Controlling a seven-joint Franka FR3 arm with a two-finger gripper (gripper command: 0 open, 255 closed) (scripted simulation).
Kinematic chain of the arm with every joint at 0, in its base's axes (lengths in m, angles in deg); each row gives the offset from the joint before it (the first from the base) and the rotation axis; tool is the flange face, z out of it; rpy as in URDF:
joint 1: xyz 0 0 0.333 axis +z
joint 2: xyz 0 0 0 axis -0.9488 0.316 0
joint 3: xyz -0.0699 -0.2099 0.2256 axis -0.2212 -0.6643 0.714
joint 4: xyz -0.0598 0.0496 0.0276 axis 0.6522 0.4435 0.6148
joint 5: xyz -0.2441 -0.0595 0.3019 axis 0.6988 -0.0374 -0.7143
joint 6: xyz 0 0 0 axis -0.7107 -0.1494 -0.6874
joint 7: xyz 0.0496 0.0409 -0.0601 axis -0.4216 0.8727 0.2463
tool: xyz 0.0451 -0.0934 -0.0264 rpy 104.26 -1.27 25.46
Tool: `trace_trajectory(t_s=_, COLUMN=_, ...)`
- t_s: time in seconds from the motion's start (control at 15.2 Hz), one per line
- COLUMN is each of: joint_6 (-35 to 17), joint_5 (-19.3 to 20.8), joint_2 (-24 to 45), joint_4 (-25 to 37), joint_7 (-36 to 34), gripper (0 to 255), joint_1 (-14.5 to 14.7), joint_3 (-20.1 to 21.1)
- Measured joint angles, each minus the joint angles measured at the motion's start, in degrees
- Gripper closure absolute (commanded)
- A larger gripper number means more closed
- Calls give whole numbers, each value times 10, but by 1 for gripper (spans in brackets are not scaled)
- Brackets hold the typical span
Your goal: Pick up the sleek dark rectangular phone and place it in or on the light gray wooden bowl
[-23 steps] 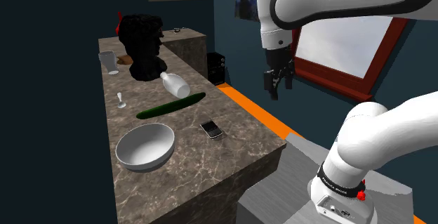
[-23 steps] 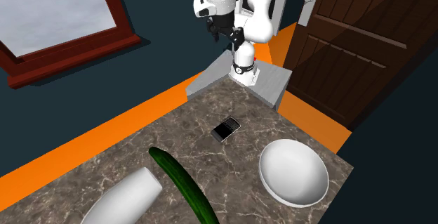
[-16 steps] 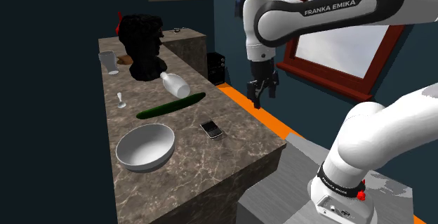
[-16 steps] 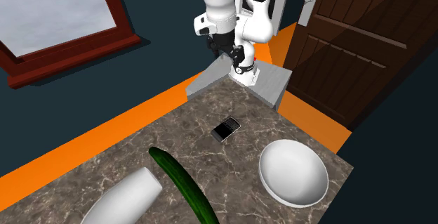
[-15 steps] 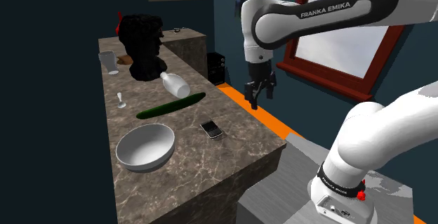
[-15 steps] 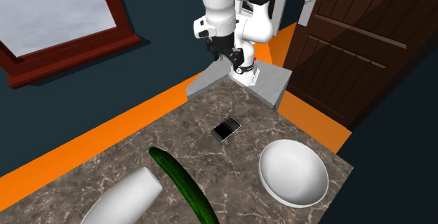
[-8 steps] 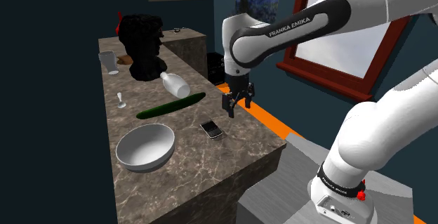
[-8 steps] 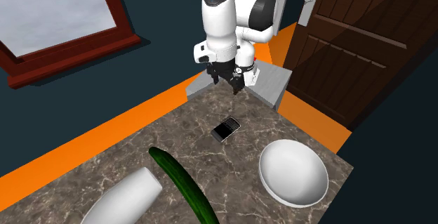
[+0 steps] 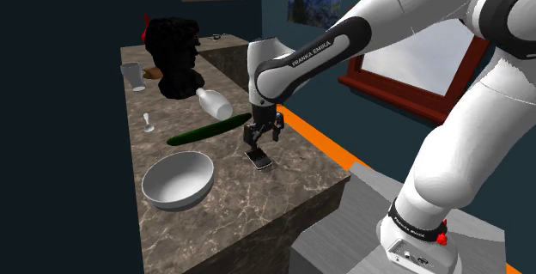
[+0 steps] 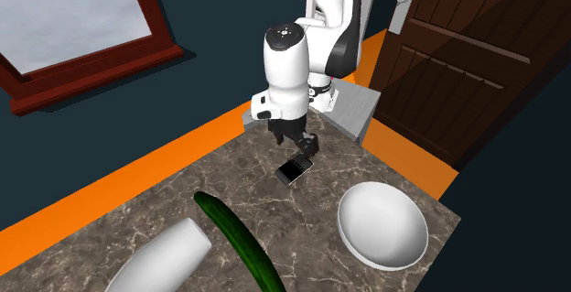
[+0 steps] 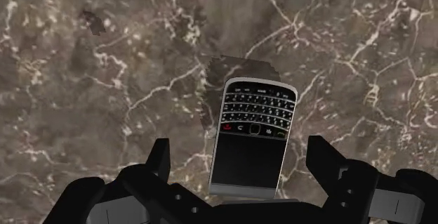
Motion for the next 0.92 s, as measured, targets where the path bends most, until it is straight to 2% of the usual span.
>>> trace_trajectory(t_s=0.2, joint_6=-37, joint_5=9, joint_2=44, joint_4=22, joint_7=-14, gripper=0, joint_1=1, joint_3=6)
trace_trajectory(t_s=0.59, joint_6=-86, joint_5=15, joint_2=77, joint_4=9, joint_7=-20, gripper=0, joint_1=3, joint_3=9)
trace_trajectory(t_s=0.92, joint_6=-98, joint_5=17, joint_2=85, joint_4=4, joint_7=-22, gripper=0, joint_1=3, joint_3=9)
